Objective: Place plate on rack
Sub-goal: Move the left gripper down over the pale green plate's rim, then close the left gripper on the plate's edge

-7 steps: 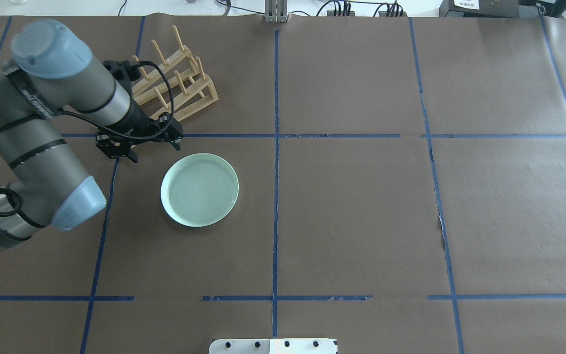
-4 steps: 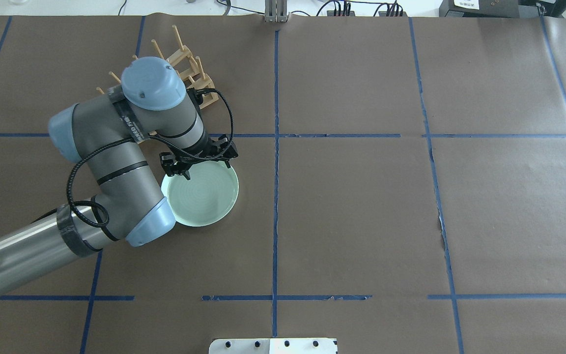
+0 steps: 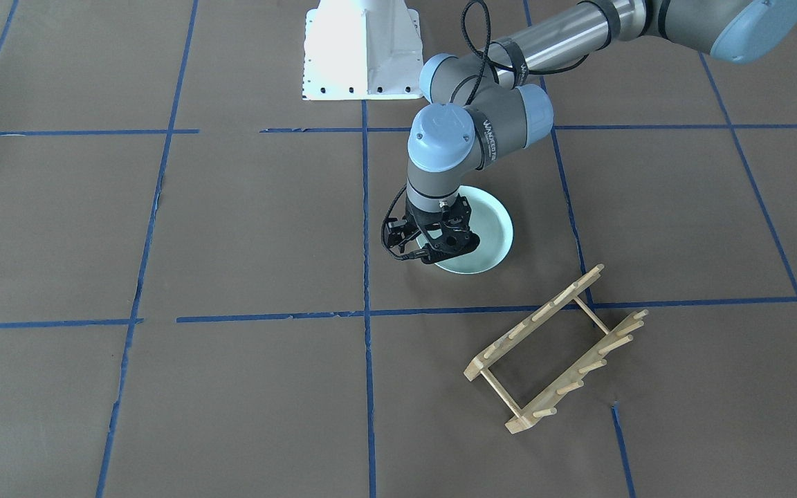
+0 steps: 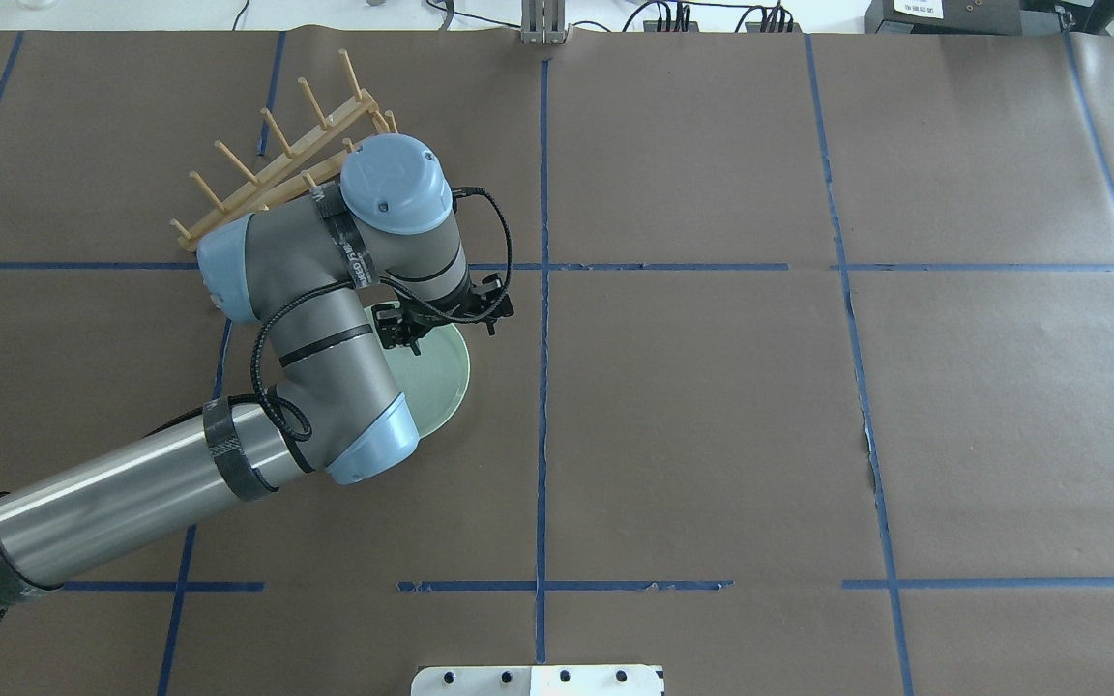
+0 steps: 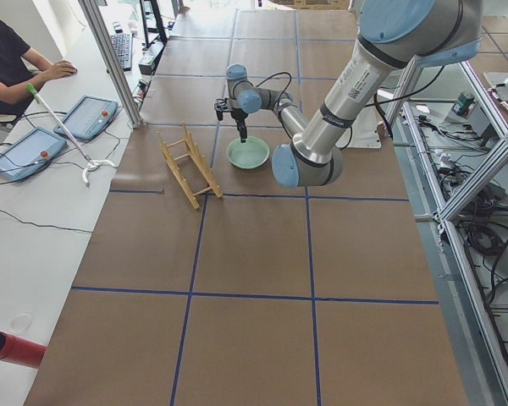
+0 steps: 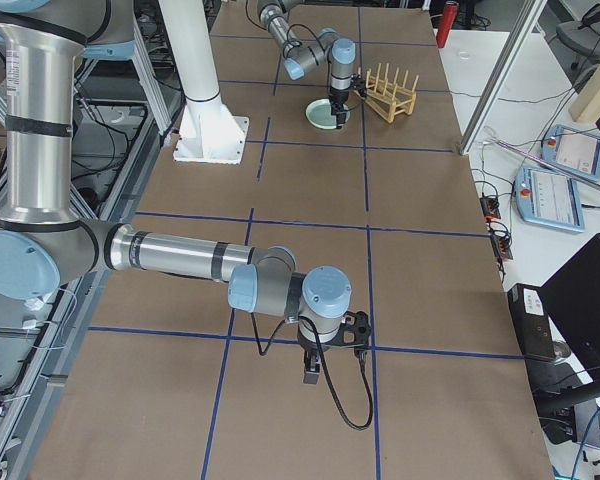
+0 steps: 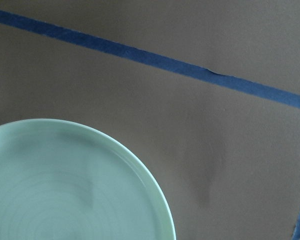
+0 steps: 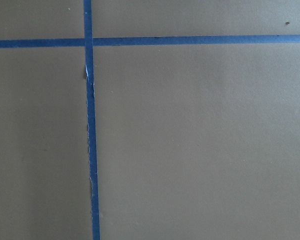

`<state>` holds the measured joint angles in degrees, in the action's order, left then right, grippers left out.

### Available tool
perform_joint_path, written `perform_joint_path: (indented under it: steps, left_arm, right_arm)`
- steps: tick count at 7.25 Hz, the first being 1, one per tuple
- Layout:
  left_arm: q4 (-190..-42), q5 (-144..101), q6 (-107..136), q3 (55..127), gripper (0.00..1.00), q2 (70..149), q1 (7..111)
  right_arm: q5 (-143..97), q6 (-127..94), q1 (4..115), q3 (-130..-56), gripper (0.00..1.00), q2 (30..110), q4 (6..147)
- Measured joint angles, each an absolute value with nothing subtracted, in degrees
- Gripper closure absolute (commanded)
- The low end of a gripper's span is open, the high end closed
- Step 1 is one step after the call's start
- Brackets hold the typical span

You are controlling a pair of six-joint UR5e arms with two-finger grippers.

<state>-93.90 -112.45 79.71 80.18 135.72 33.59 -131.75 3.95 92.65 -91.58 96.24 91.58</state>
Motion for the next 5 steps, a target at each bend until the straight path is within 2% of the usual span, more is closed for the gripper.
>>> perform_joint_path:
  steps: [2, 3, 4, 5]
  left_arm:
    - [-94.34, -111.79, 78.91, 78.97, 0.16, 135.85, 33.08]
    - [-95.01, -111.74, 78.75, 78.39, 0.32, 135.84, 32.85]
    - [-95.63, -111.74, 78.69, 77.99, 0.69, 135.8, 32.65]
    - [-95.92, -111.79, 78.67, 77.88, 1.0, 135.76, 32.57]
  right_arm:
    - [-131.75, 3.94, 92.69, -91.58, 0.0, 96.24, 91.58]
    - [-131.75, 3.92, 92.69, -91.58, 0.0, 96.24, 91.58]
    - [-131.75, 3.91, 92.7, -91.58, 0.0, 96.24, 91.58]
    - [-131.75, 3.91, 92.69, -91.58, 0.0, 96.24, 91.58]
